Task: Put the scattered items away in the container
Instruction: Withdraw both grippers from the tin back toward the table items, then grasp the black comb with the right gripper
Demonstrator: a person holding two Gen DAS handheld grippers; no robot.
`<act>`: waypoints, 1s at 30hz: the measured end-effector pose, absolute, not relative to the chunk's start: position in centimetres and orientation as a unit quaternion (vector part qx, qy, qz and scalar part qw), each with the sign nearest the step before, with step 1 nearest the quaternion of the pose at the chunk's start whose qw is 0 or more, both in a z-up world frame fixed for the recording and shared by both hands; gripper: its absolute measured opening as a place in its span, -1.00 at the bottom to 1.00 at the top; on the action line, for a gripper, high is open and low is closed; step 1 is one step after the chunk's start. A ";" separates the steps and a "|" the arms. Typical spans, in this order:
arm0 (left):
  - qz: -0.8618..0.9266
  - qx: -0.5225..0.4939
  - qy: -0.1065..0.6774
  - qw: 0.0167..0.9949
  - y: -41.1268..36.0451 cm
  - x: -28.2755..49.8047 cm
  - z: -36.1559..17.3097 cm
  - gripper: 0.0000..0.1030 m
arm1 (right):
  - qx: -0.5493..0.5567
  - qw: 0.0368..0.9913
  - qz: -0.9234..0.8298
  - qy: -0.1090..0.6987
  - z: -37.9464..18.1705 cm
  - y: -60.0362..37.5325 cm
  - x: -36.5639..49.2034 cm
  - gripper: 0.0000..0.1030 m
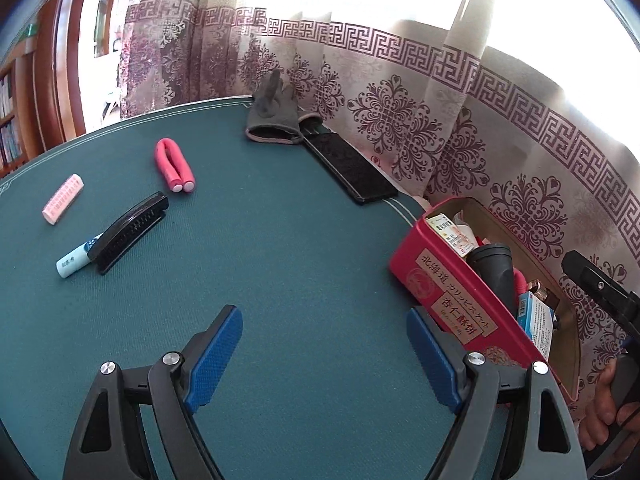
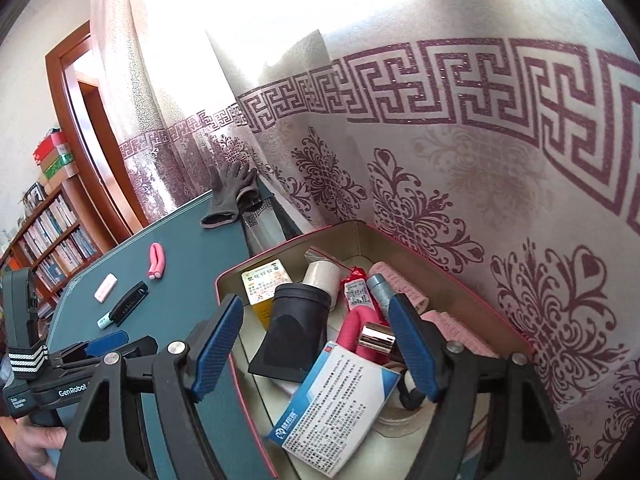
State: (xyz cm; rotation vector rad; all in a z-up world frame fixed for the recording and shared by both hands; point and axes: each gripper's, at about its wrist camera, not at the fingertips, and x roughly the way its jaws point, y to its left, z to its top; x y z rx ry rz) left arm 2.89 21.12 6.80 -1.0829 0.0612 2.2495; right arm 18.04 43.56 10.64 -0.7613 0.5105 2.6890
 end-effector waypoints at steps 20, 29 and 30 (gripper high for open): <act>0.894 -0.424 -0.057 0.133 3.6 -4.1 2.8 0.66 | -0.342 -0.007 0.929 0.142 8.7 30.3 7.0 0.54; 0.897 -0.419 -0.068 0.123 1.4 -4.6 1.7 0.66 | -0.375 -0.052 0.919 0.106 7.2 23.3 -1.4 0.54; 0.897 -0.418 -0.069 0.122 1.2 -4.6 1.6 0.66 | -0.381 -0.053 0.917 0.106 6.9 22.9 -2.5 0.54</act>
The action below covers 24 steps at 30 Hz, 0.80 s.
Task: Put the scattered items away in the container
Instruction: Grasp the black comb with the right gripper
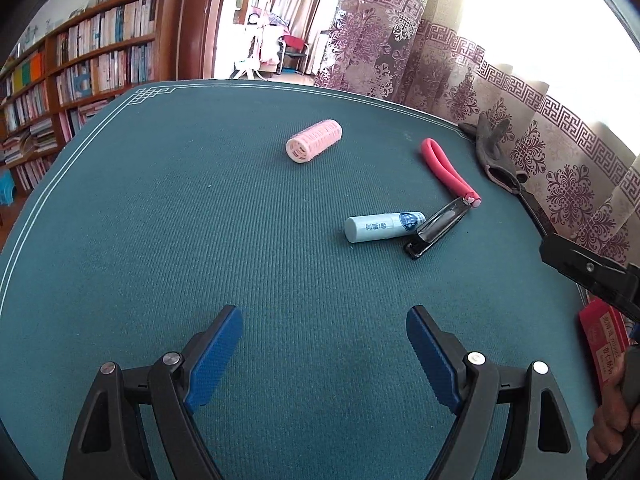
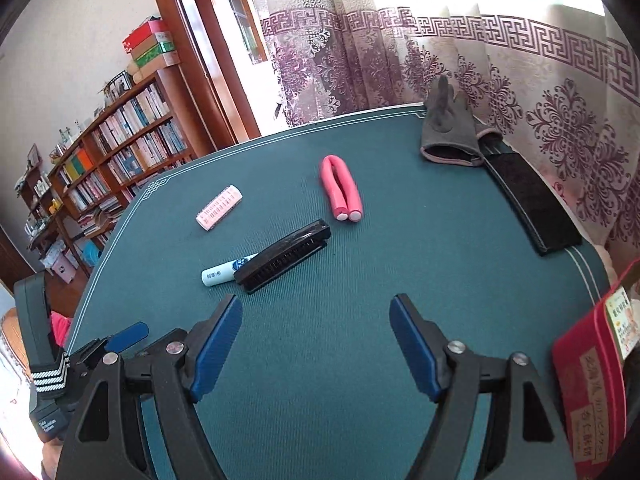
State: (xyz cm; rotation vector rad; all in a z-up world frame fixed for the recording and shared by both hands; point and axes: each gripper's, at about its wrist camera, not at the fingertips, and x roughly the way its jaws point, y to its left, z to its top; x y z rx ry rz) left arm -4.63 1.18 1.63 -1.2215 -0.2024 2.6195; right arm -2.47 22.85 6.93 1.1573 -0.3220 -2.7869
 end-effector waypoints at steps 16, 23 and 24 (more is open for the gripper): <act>0.898 -0.413 -0.073 0.132 0.5 -4.5 1.1 0.82 | 0.440 0.032 -0.888 -0.130 2.7 19.9 -11.8 -0.02; 0.899 -0.413 -0.068 0.130 0.6 -4.7 1.1 0.82 | 0.440 0.037 -0.886 -0.138 2.4 22.3 -9.0 -0.37; 0.899 -0.414 -0.066 0.128 0.7 -4.7 1.1 0.82 | 0.439 0.035 -0.887 -0.139 2.4 22.9 -8.3 -0.41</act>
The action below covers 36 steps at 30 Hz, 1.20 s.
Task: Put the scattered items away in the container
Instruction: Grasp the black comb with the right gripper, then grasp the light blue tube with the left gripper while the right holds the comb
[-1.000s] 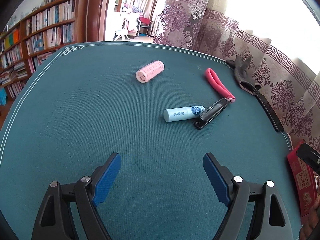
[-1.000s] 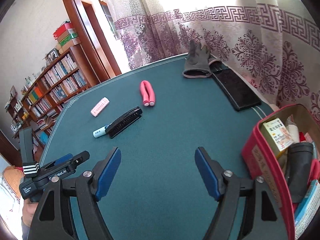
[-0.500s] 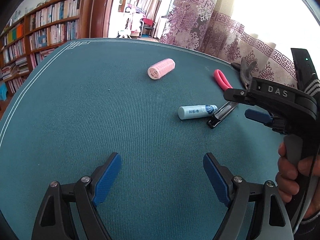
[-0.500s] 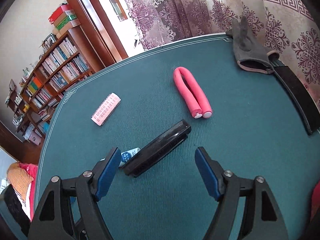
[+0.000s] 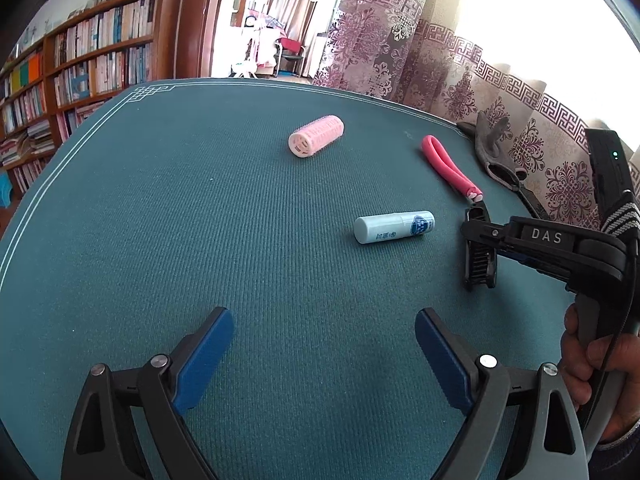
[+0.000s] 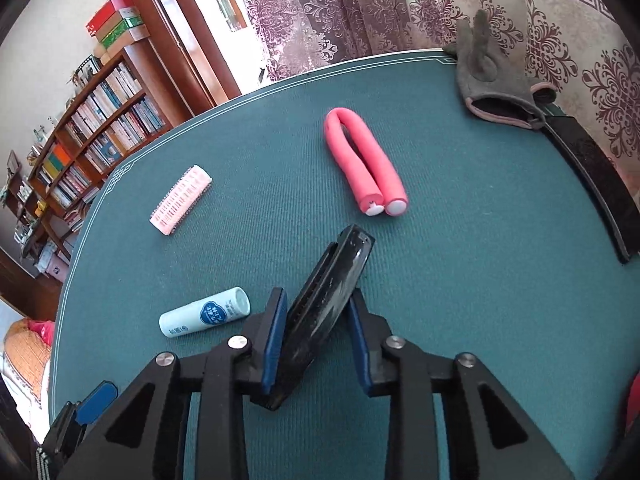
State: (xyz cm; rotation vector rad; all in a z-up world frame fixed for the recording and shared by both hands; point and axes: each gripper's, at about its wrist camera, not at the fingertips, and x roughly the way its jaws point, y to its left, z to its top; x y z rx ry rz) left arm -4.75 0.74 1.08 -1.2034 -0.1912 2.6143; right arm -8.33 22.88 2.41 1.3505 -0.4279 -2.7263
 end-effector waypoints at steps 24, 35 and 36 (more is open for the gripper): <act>0.893 -0.437 -0.044 0.101 9.2 -6.3 1.3 0.82 | 0.383 0.021 -0.911 -0.152 1.7 30.1 0.5 -0.05; 0.901 -0.419 0.017 0.109 10.9 -5.5 1.1 0.01 | 0.370 0.049 -0.909 -0.187 1.4 31.1 0.8 0.02; 0.900 -0.421 0.025 0.114 10.8 -5.0 1.1 -0.02 | 0.370 0.050 -0.909 -0.187 1.4 31.1 0.8 0.02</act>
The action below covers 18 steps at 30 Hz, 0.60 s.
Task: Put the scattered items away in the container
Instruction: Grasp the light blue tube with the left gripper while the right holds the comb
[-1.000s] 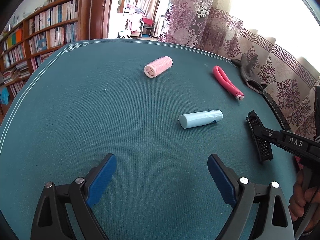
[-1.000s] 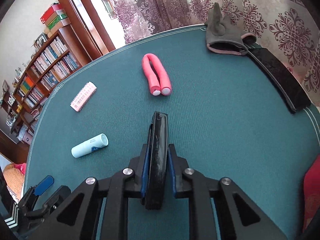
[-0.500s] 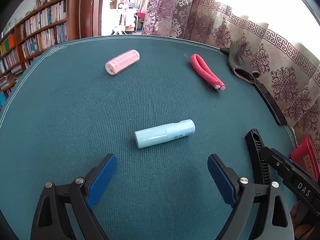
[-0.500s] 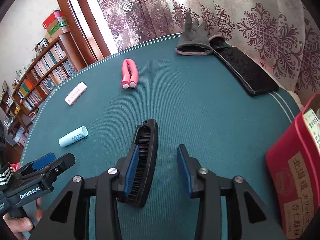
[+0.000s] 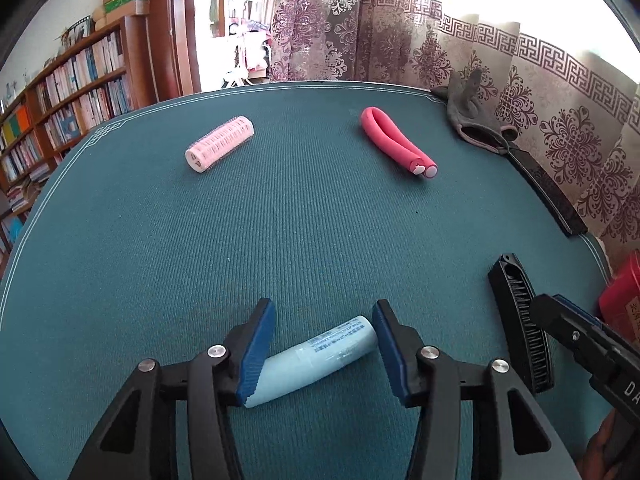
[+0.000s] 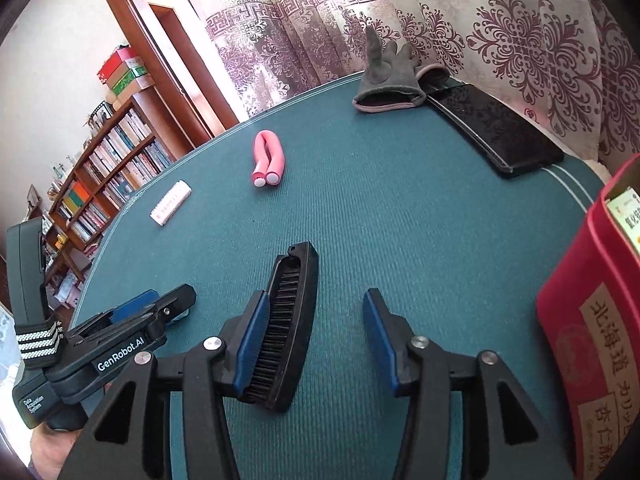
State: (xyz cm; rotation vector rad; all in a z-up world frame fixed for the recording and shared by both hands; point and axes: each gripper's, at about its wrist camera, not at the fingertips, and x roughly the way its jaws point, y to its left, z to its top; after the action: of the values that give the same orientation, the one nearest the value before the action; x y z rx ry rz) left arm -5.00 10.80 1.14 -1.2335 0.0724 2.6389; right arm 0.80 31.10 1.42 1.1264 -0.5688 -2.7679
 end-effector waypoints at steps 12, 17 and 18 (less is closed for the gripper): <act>0.891 -0.434 0.019 0.131 8.5 -0.1 1.2 0.44 | 0.374 0.042 -0.912 -0.166 1.5 30.6 0.7 0.05; 0.892 -0.434 -0.002 0.123 8.4 0.7 1.2 0.54 | 0.377 0.035 -0.914 -0.145 1.6 30.0 0.6 0.11; 0.892 -0.435 -0.006 0.126 8.4 0.8 1.2 0.54 | 0.379 0.033 -0.914 -0.142 1.6 29.9 0.6 0.14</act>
State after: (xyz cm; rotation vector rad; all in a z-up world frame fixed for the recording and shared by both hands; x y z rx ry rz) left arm 0.82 8.37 1.20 -1.2658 -0.0172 2.5963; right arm 0.64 29.91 1.63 1.1653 -0.4380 -2.8119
